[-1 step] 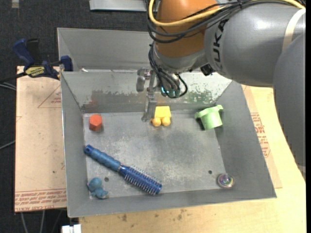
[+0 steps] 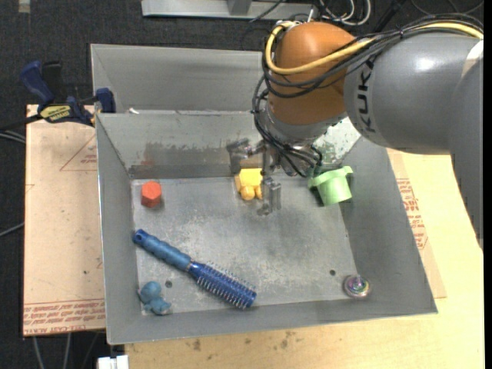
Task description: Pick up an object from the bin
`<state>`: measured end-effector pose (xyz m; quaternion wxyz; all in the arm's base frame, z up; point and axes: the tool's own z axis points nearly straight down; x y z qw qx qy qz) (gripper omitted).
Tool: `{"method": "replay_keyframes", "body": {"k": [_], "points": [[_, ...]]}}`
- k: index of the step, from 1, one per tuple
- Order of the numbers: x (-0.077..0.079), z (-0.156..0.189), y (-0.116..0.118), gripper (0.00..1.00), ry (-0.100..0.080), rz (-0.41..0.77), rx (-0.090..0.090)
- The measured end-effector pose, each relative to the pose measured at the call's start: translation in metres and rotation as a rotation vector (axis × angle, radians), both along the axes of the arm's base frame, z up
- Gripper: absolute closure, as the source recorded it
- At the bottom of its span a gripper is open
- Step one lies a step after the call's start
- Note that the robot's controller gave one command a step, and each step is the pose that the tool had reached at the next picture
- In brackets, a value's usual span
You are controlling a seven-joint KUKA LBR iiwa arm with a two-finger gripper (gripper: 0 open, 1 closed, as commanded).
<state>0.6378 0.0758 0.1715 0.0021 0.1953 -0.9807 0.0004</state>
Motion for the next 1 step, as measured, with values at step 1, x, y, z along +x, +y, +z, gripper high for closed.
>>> {"method": "replay_keyframes", "body": {"k": [1], "points": [[-0.008, -0.0292, 0.0613, 0.0, -0.002, 0.04, 0.006]]}}
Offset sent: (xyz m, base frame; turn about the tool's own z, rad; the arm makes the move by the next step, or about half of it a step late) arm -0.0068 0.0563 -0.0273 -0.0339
